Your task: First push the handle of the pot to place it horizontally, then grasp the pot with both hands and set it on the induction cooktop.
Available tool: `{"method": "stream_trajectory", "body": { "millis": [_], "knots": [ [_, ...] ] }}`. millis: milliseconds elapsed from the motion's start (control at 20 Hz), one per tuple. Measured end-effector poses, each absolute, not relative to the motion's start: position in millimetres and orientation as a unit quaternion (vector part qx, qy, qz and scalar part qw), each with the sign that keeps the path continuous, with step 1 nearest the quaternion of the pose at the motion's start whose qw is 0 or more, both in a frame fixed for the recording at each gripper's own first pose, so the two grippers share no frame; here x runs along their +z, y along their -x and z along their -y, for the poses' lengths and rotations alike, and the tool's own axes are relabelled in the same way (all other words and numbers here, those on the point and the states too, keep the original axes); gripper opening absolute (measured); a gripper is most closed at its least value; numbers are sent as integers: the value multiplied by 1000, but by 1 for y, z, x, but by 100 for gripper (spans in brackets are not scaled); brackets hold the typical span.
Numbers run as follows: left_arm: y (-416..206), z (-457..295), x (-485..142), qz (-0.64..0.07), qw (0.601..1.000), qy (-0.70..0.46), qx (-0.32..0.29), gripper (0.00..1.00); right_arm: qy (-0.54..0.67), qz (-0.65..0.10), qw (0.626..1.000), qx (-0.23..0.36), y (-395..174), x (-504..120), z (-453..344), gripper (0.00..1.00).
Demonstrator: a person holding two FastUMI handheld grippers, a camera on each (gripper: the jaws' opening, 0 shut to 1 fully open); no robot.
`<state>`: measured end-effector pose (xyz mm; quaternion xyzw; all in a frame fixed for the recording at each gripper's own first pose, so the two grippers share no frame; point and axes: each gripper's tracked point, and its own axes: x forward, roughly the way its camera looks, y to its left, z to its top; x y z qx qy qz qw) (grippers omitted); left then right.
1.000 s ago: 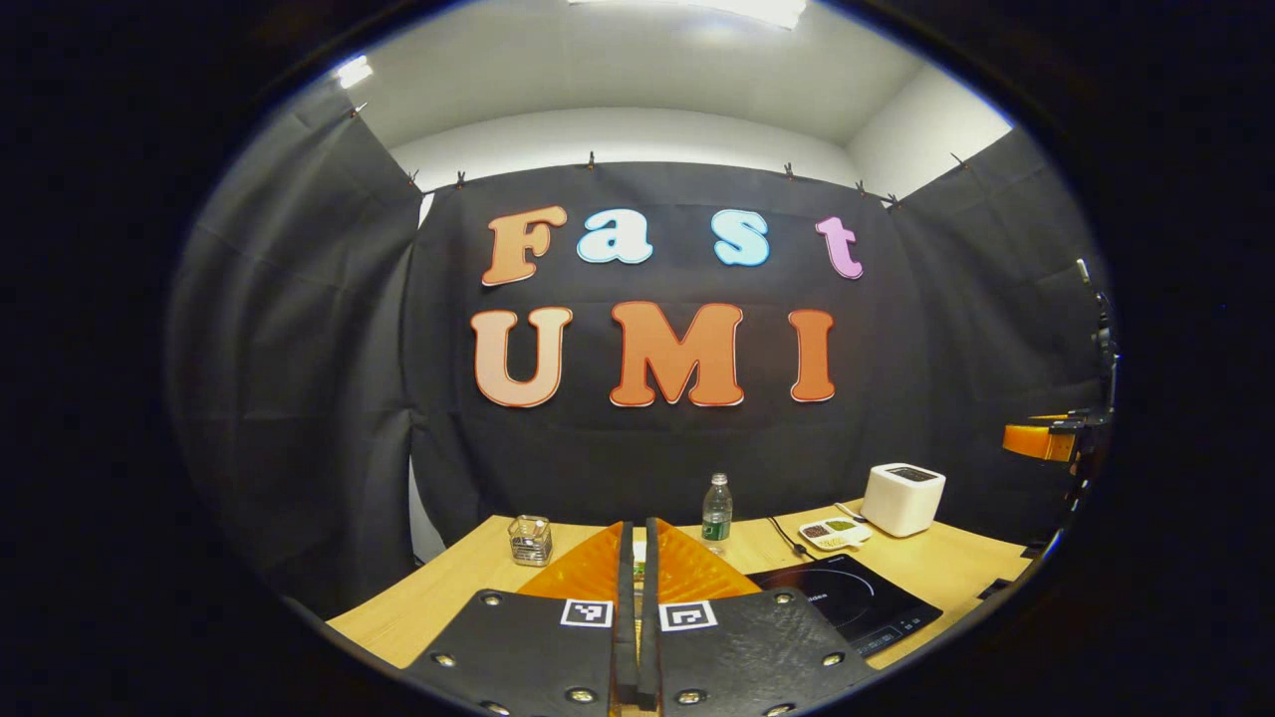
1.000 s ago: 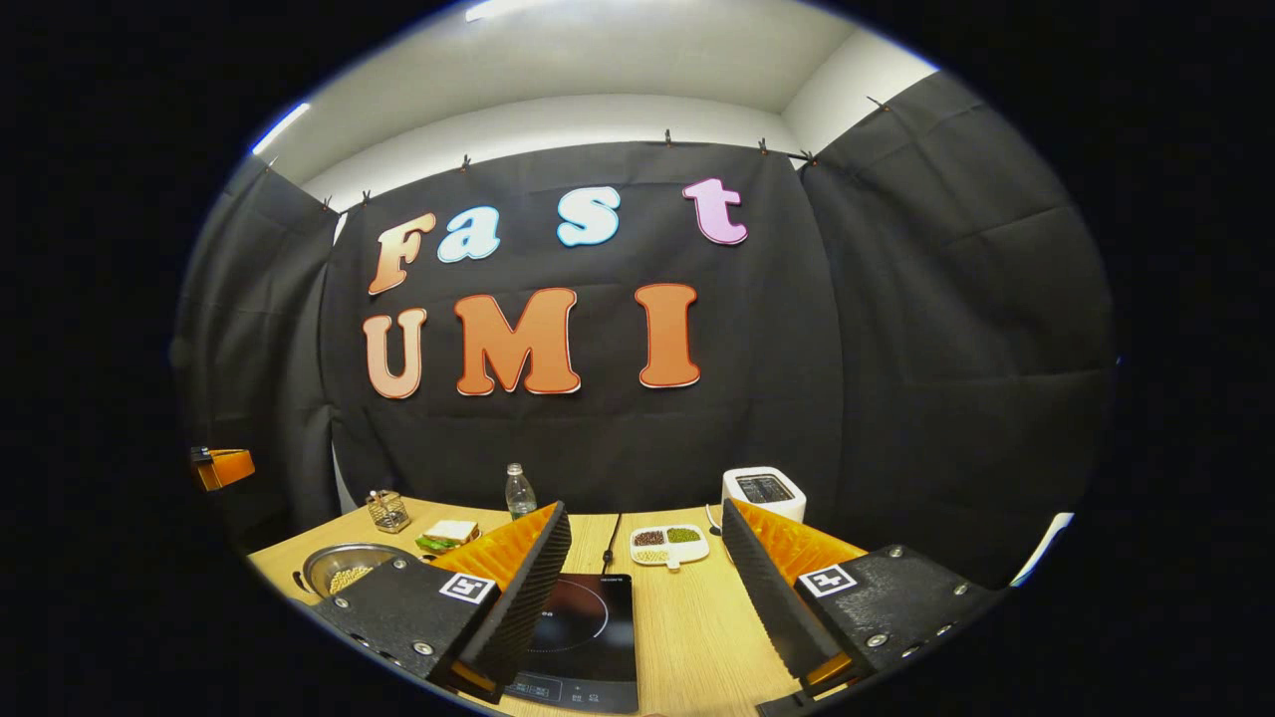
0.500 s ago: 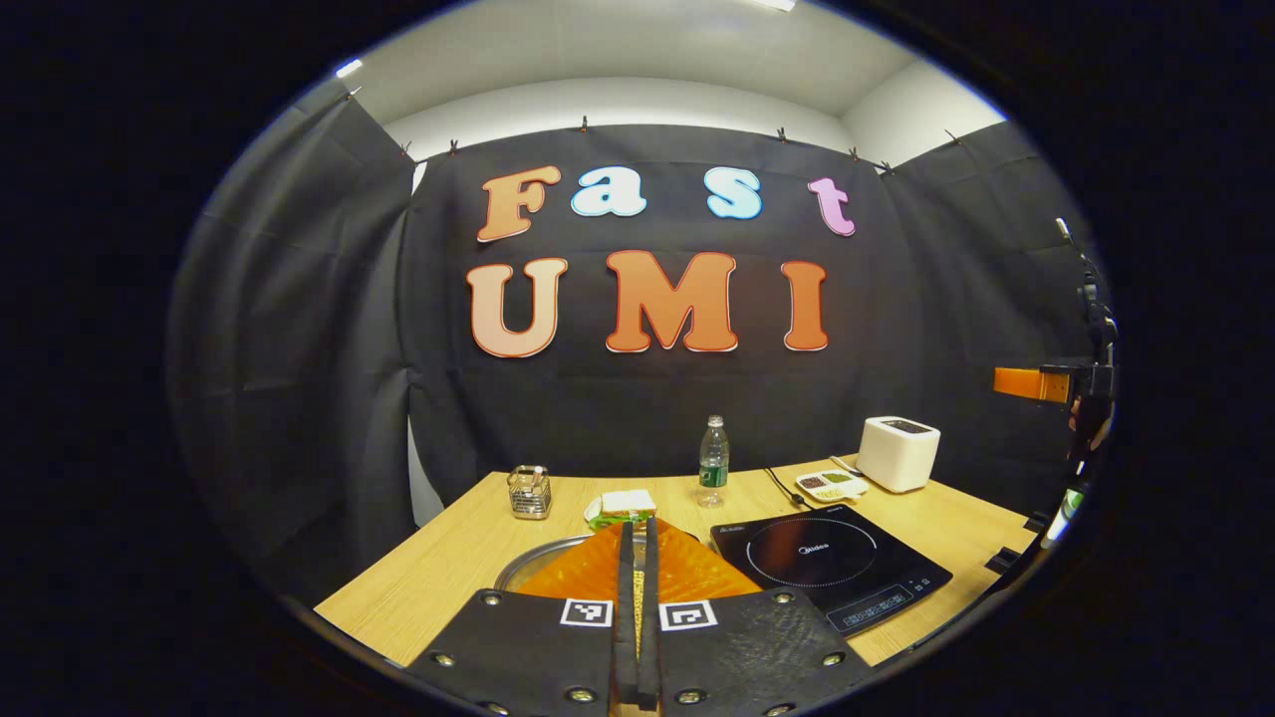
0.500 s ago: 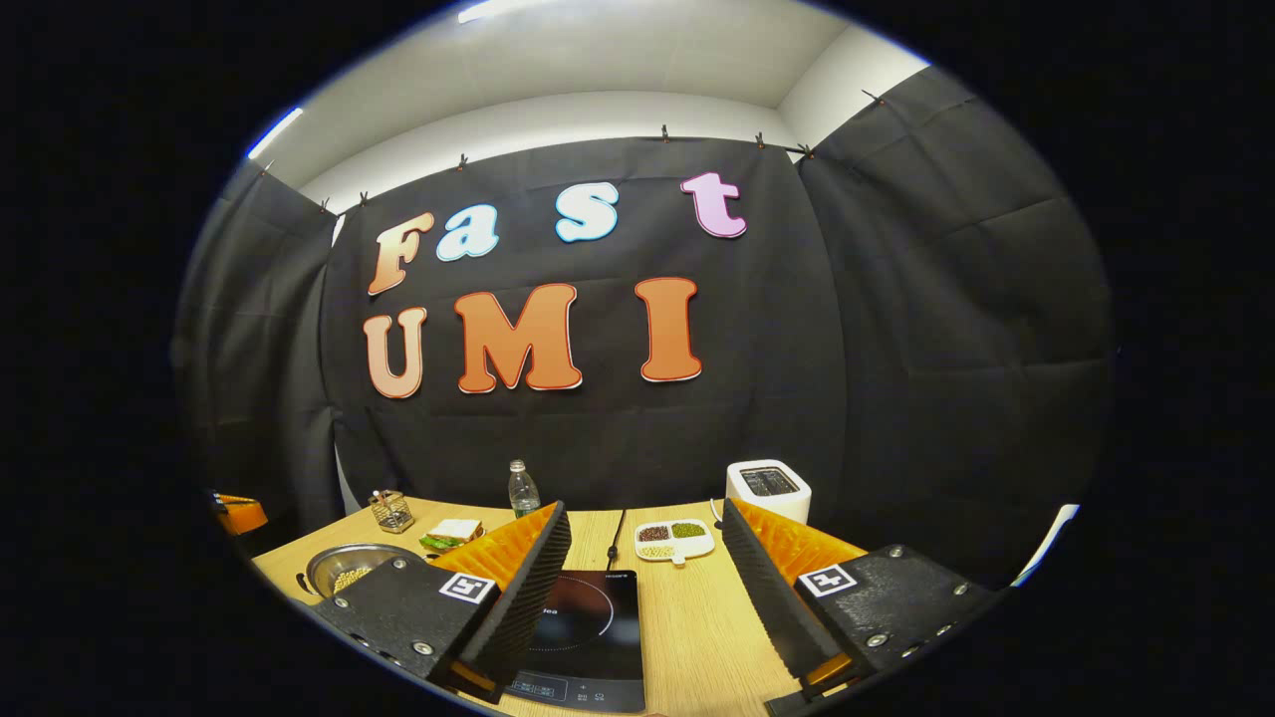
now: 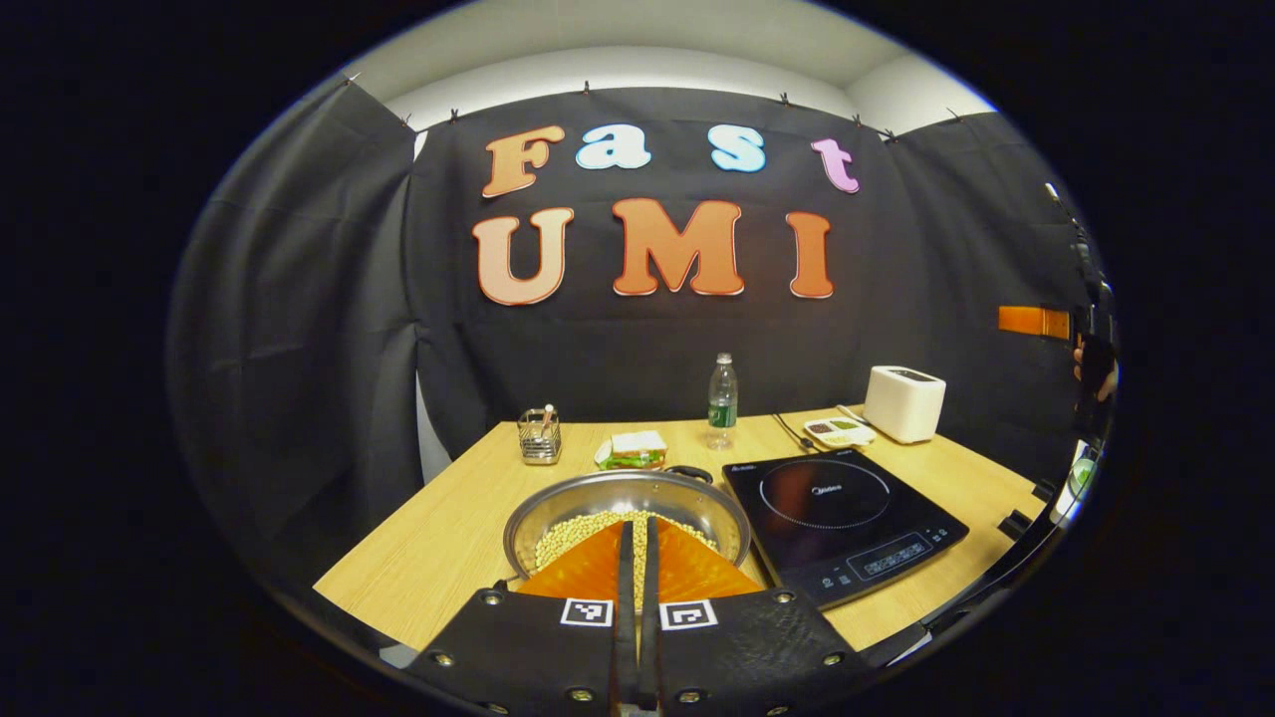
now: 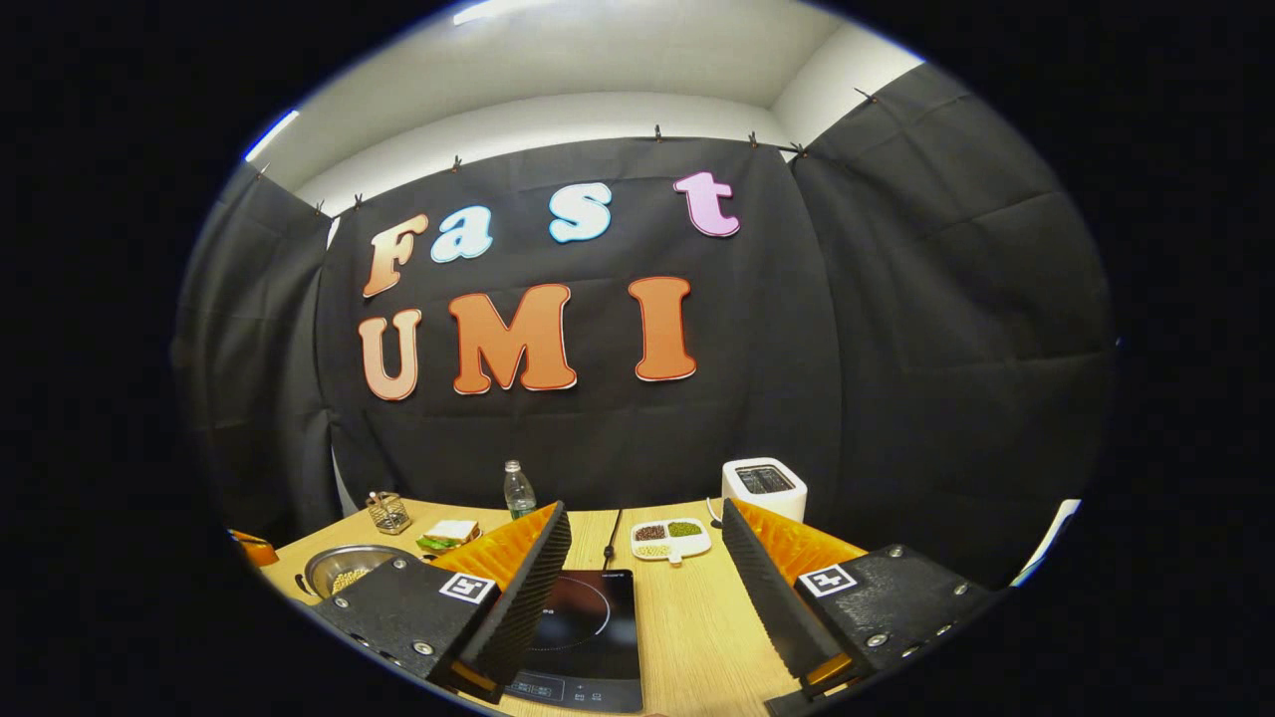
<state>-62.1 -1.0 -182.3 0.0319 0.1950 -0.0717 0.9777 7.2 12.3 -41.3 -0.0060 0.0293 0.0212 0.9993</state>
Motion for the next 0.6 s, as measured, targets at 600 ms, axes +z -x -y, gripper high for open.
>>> {"method": "stream_trajectory", "body": {
  "millis": [600],
  "knots": [
    [95,-26,-272,-298,952,-29,-56,2,9,-34,999,21,-11,-49,-19,95]
  ]
}}
